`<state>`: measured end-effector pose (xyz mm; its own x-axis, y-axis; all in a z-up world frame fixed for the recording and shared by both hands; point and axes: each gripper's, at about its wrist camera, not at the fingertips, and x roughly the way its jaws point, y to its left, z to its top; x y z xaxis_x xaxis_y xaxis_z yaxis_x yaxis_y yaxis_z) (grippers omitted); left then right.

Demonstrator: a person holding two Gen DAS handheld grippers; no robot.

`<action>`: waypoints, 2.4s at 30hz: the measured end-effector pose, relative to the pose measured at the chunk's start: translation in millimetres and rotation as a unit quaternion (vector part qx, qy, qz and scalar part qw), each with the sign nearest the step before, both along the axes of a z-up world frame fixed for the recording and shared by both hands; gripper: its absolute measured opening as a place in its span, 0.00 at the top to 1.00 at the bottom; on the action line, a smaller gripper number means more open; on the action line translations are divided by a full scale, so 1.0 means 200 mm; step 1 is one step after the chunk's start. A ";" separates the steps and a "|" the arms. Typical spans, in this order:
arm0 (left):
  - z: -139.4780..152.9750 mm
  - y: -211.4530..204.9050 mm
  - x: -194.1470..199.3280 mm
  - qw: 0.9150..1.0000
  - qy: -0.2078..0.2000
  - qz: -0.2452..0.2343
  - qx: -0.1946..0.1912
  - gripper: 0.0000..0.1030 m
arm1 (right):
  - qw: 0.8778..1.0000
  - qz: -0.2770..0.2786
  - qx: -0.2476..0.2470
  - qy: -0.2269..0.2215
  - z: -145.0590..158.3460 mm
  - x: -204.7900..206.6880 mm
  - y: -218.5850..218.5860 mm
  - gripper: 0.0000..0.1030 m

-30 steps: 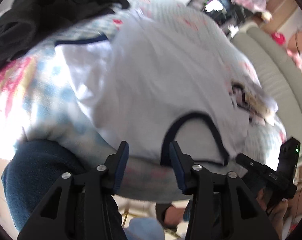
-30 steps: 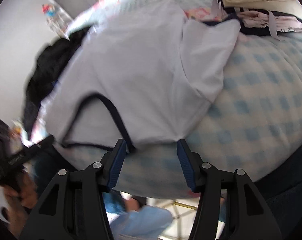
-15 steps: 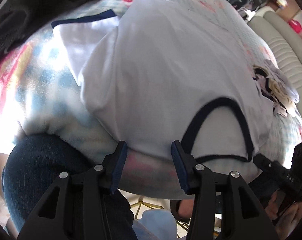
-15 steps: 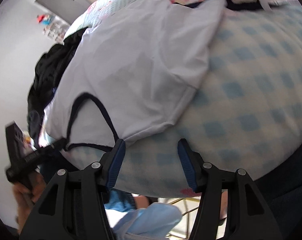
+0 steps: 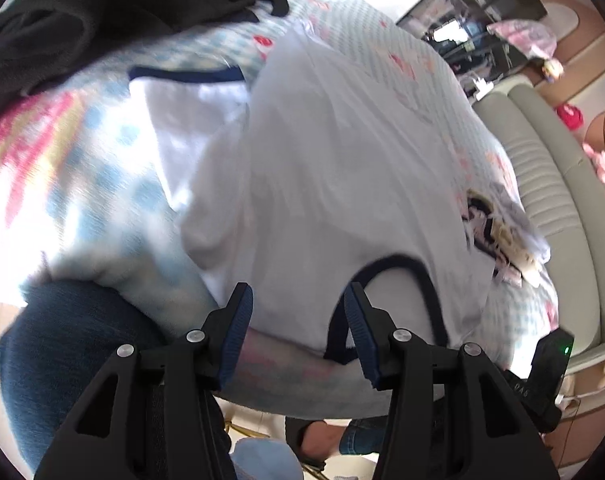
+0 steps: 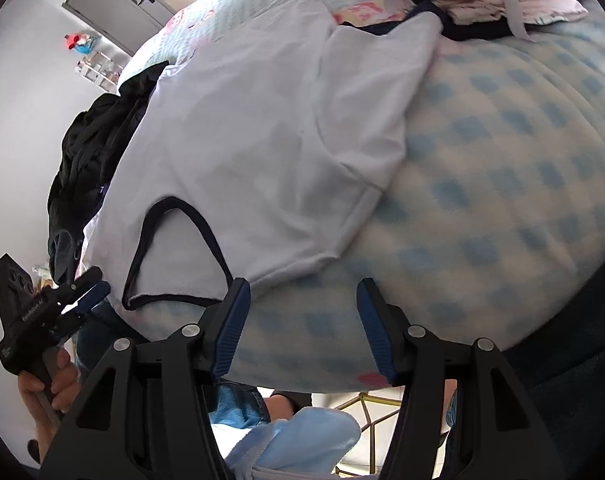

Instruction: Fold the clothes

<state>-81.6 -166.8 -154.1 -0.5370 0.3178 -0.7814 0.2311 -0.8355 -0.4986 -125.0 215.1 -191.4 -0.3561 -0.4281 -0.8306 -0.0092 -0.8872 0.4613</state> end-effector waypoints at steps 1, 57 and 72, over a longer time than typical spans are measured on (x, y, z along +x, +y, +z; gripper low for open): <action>0.02 -0.04 0.01 1.000 -0.001 0.004 -0.005 0.51 | 1.000 -0.006 -0.004 -0.001 0.00 0.01 0.02 0.45; -0.23 0.16 -0.05 0.986 -0.004 0.041 0.164 0.86 | 0.995 -0.049 -0.082 0.026 -0.07 -0.20 0.01 0.76; -0.09 0.18 -0.06 0.997 -0.009 0.001 0.071 0.93 | 0.997 -0.011 0.011 0.080 0.11 -0.10 0.00 0.95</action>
